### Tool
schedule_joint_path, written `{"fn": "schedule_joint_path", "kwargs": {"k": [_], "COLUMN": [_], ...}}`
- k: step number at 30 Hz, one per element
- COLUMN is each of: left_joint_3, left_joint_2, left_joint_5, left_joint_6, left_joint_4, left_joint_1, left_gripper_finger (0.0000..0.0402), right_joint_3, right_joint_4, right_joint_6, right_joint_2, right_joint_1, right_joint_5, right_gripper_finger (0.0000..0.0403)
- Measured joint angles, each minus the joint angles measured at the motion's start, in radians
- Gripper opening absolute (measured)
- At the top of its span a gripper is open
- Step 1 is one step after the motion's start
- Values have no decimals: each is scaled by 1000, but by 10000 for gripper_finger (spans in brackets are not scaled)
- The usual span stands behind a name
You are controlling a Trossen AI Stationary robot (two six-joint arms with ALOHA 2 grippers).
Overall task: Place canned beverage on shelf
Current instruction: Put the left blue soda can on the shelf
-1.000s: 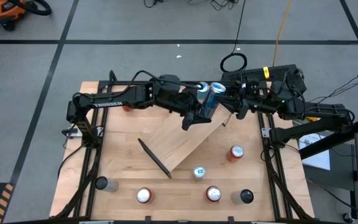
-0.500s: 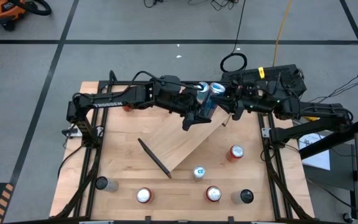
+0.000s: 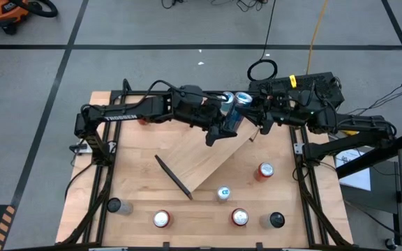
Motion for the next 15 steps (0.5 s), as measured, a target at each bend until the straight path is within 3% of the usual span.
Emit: {"fn": "schedule_joint_path", "kwargs": {"k": [9,15], "left_joint_3": [0,0], "left_joint_2": [-16,-67], "left_joint_5": [-56,-74], "left_joint_6": [-58,-58], "left_joint_4": [-122,-277], "left_joint_1": [-11,-11], "left_gripper_finger": [342,363], "right_joint_3": [-1,-1], "right_joint_4": [-121,-294], "right_joint_6": [-73,-94], "right_joint_2": [-64,-120], "right_joint_1": [1,1], "right_joint_5": [40,79], "right_gripper_finger": [208,208]}}
